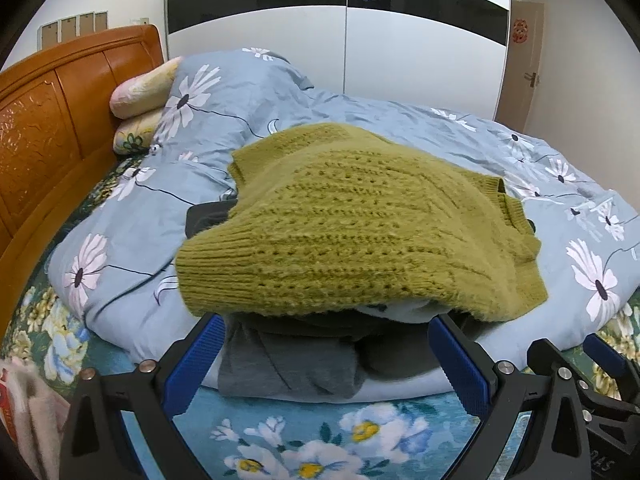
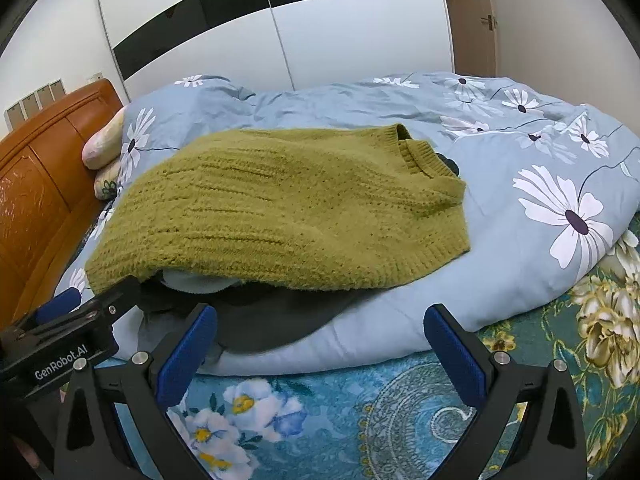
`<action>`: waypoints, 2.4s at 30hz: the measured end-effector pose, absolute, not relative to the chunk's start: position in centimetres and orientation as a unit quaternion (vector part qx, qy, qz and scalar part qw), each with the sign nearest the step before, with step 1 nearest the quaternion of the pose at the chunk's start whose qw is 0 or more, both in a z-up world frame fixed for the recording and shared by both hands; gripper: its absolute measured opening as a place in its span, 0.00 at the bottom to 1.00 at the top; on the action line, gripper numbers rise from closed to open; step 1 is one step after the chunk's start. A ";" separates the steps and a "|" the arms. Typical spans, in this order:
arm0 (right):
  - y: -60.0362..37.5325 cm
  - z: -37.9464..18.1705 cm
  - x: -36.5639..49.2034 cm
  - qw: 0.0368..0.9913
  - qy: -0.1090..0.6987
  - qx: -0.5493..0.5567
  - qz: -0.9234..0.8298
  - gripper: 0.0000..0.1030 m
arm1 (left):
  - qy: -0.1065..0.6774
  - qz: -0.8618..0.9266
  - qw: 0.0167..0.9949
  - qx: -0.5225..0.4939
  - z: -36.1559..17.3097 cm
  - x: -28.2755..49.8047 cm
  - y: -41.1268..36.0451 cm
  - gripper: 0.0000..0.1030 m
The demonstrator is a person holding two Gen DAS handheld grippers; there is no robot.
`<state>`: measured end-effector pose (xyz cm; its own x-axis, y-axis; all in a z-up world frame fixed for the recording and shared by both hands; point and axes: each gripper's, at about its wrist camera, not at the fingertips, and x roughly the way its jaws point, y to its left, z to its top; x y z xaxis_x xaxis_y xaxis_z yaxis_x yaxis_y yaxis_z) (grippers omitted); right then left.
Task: Fold clothes
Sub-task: 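Approach the olive-green sweater with both grippers open, then grasp the sweater hem with the right gripper and lift it off the clothes pile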
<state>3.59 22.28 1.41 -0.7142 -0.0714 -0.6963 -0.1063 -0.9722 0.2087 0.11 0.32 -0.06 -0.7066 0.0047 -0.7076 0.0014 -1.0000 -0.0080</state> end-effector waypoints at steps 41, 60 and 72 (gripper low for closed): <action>25.6 1.7 3.4 0.035 0.095 -0.401 0.910 1.00 | -0.020 0.926 0.005 -0.376 -0.6 1.1 3.2 1.00; 25.0 4.7 4.9 0.035 0.094 -0.389 0.916 1.00 | -0.009 0.930 0.017 -0.367 2.5 2.5 3.0 1.00; 30.1 2.5 5.9 -0.031 0.225 -0.388 0.893 1.00 | -0.034 0.939 0.023 -0.342 3.7 4.0 0.2 1.00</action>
<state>5.90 30.11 2.50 -0.6964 -0.2302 -0.6797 -0.1199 -0.8965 0.4264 3.95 0.15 3.71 -0.7656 0.0662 -0.6399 -0.0204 -0.9967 -0.0787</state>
